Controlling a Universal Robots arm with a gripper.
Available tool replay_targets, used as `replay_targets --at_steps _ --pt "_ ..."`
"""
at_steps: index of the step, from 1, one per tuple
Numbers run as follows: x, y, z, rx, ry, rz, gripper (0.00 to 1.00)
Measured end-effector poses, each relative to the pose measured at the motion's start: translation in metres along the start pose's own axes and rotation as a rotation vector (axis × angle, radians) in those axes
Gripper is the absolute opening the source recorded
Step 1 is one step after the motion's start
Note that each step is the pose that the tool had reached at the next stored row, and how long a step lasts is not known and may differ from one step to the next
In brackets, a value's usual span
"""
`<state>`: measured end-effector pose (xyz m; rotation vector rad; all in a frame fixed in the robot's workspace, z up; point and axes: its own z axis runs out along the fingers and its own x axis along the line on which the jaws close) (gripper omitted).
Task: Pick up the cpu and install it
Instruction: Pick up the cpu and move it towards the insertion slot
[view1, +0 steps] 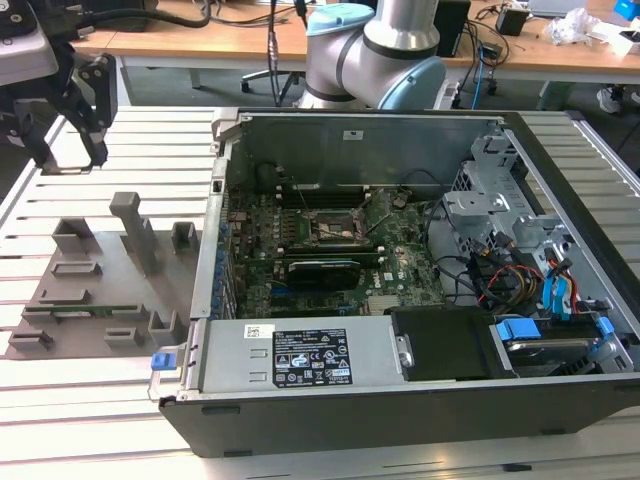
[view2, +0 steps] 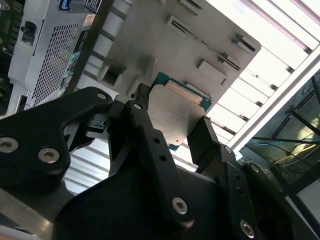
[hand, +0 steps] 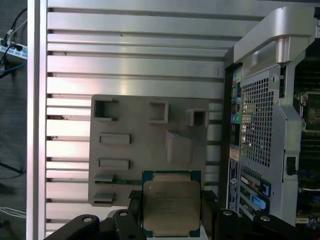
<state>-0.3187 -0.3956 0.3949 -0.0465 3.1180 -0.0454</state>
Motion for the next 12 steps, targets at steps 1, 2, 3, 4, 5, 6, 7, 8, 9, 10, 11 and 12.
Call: replay_targets --at_steps 1,2,3,4,5,6,7,8,9,10,11,12 --pt "-0.0007 0.0003 0.0011 0.0 0.0 0.0 0.55" --pt "-0.0011 0.0005 0.0018 0.0 0.0 0.0 0.55" --pt "-0.0017 0.0007 0.0024 0.0 0.0 0.0 0.55" --pt "-0.002 0.0007 0.0029 0.0 0.0 0.0 0.55" --pt "-0.0022 0.0008 0.0031 0.0 -0.0001 0.0 0.55" --pt "-0.0028 0.0009 0.0037 0.0 0.0 0.0 0.55" --pt "-0.0032 0.001 0.0041 0.0 0.0 0.0 0.55" --pt "-0.0035 0.0011 0.0045 0.0 0.0 0.0 0.55" --pt "-0.0039 0.0012 0.005 0.0 0.0 0.0 0.55" --pt "-0.0043 0.0013 0.0054 0.0001 0.0 0.0 0.55" --pt "-0.0048 0.0016 0.0064 0.0001 -0.0001 0.0 0.55" --pt "-0.0055 0.0019 0.0073 0.0001 0.0 0.0 0.55"
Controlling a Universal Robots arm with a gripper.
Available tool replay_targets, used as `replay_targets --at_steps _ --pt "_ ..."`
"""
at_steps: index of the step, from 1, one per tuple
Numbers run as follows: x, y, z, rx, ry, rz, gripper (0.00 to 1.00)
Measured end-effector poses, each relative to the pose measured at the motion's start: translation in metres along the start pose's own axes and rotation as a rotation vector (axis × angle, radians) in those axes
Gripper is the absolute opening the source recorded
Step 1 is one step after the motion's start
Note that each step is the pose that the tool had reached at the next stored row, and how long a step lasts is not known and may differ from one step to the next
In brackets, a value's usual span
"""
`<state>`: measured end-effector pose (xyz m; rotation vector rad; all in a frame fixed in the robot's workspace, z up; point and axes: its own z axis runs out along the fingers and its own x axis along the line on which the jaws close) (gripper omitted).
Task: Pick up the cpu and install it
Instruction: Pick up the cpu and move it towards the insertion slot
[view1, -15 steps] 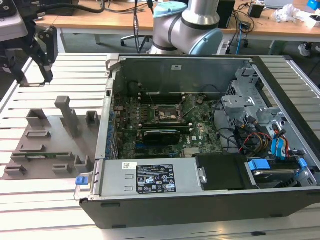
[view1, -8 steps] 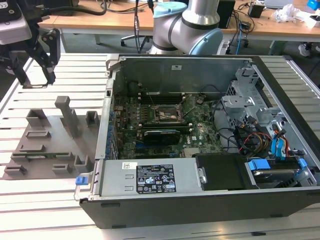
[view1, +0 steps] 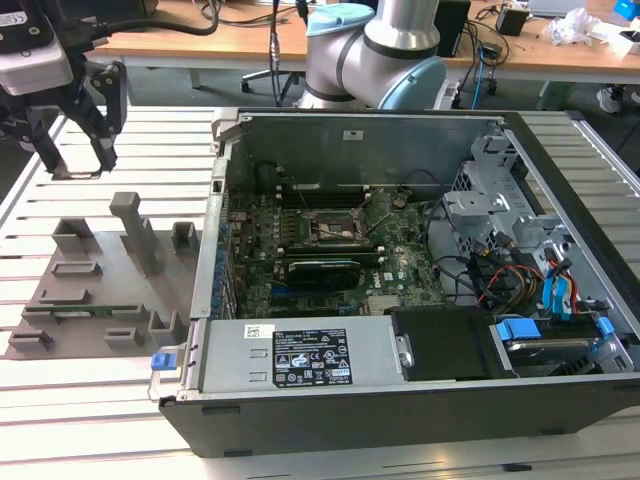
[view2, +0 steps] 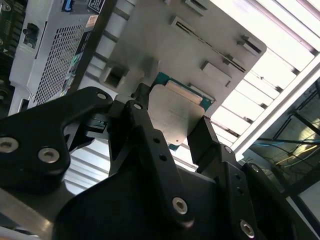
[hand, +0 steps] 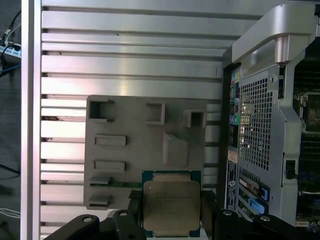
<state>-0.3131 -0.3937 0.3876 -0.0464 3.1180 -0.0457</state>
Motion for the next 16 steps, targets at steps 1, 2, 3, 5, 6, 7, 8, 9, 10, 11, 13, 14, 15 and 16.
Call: replay_targets --at_steps 1,2,3,5,6,7,8,9,10,11,13,14,15,16 --pt "-0.0003 0.0001 0.0004 -0.0001 -0.0001 0.0 0.55" --pt "-0.0005 0.0002 0.0007 0.0 0.0 0.0 0.55" --pt "-0.001 0.0003 0.0013 0.0 0.0 0.0 0.55" --pt "-0.002 0.0006 0.0026 0.0 0.0 0.0 0.55" --pt "-0.0022 0.0008 0.003 0.0 0.0 0.0 0.55" --pt "-0.0029 0.001 0.004 0.0 0.0 0.0 0.55" --pt "-0.0033 0.0012 0.0045 0.0 0.0 0.0 0.55" --pt "-0.0035 0.0013 0.0052 0.0 -0.0001 0.0 0.55" --pt "-0.0042 0.0019 0.0071 0.0 -0.0001 0.0 0.55" --pt "-0.0048 0.0026 0.0091 0.0 -0.0001 0.0 0.55" --pt "-0.0053 0.0039 0.0126 0.0 0.0 0.0 0.55" --pt "-0.0065 0.0053 0.0141 0.0003 0.0 0.0 0.55" --pt "-0.0091 0.0063 0.0143 0.0015 0.0 -0.001 0.55" --pt "-0.0139 0.0068 0.0145 0.002 -0.0001 -0.001 0.55"
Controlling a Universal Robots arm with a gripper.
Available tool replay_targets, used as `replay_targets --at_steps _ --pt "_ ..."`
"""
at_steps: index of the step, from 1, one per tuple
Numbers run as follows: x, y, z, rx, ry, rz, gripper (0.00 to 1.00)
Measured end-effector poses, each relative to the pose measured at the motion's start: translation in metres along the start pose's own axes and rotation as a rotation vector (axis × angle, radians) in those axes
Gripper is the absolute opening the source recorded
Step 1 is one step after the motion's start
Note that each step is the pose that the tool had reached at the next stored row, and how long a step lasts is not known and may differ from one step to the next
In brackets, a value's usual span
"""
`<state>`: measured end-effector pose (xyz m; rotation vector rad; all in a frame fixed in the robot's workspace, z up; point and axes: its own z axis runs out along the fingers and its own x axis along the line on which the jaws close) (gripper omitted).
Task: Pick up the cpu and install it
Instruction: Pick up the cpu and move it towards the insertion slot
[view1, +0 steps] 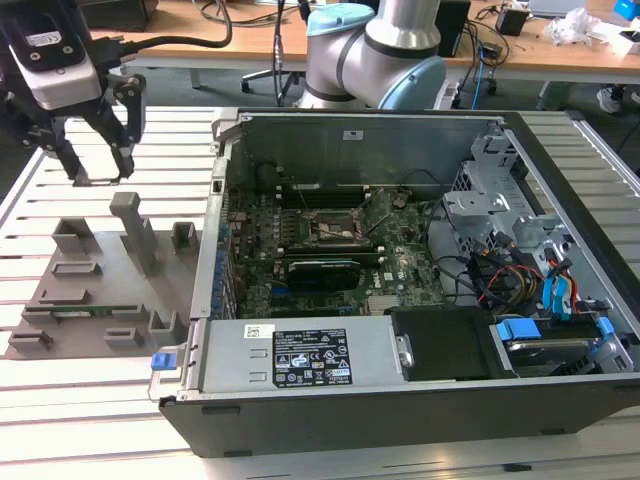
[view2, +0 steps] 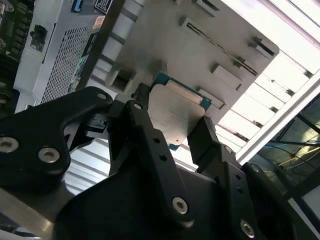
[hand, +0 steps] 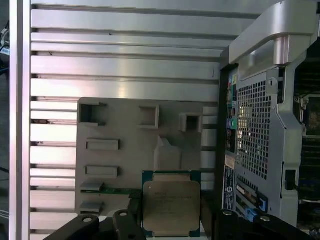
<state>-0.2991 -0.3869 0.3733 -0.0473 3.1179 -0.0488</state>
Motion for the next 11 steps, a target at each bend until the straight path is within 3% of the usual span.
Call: replay_targets --at_steps 4,8,11 --pt "-0.026 0.0009 0.0009 0.003 0.0008 0.0 0.55" --pt "-0.043 0.0006 0.0019 0.0042 0.002 -0.001 0.55" --pt "-0.065 0.0 0.0033 0.0043 0.0039 -0.001 0.55"
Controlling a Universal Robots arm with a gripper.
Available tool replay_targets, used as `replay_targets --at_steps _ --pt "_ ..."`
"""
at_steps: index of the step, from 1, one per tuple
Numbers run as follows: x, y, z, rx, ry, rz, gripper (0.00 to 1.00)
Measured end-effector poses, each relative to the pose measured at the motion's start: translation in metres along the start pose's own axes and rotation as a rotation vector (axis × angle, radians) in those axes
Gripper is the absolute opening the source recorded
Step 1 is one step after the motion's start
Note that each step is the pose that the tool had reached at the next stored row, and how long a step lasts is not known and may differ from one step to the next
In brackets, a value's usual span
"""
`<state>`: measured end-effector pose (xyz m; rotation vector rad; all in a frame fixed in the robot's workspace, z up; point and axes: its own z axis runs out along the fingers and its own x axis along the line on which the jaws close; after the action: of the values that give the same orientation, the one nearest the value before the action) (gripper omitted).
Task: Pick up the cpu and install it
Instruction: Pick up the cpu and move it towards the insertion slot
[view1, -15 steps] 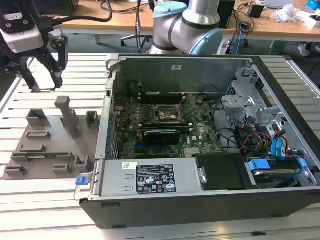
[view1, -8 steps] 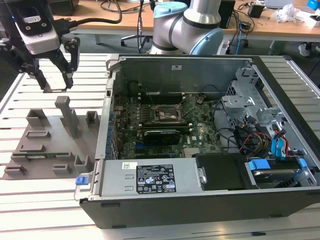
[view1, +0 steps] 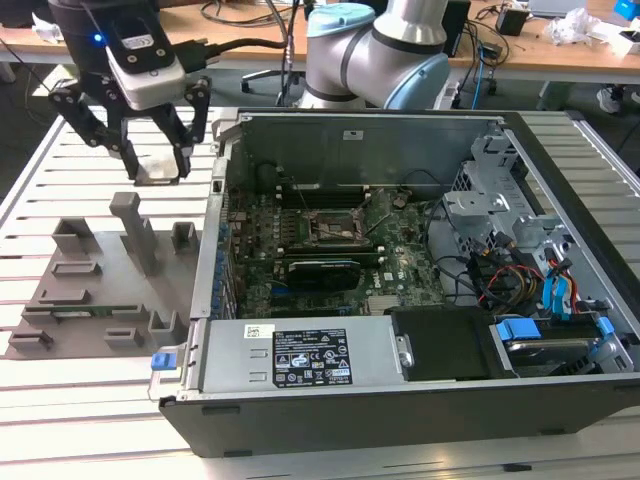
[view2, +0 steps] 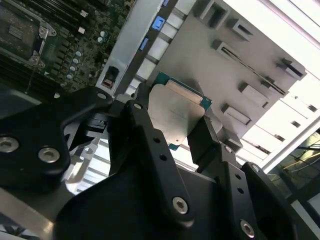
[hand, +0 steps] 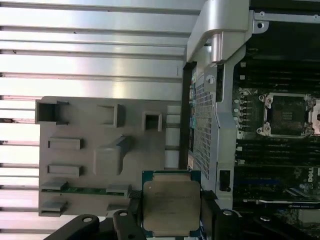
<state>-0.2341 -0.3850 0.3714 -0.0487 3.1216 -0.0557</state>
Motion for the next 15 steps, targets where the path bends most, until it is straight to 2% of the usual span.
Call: replay_targets --at_steps 1,8,12,15 --pt "-0.0055 -0.0002 0.0003 0.0001 0.0006 0.0 0.55" --pt "-0.0293 -0.0008 0.0021 0.0 0.0029 -0.001 0.55" --pt "-0.0381 -0.001 0.0033 -0.0001 0.0031 0.0 0.55" --pt "-0.042 -0.0011 0.0039 -0.0001 0.0031 -0.001 0.55"
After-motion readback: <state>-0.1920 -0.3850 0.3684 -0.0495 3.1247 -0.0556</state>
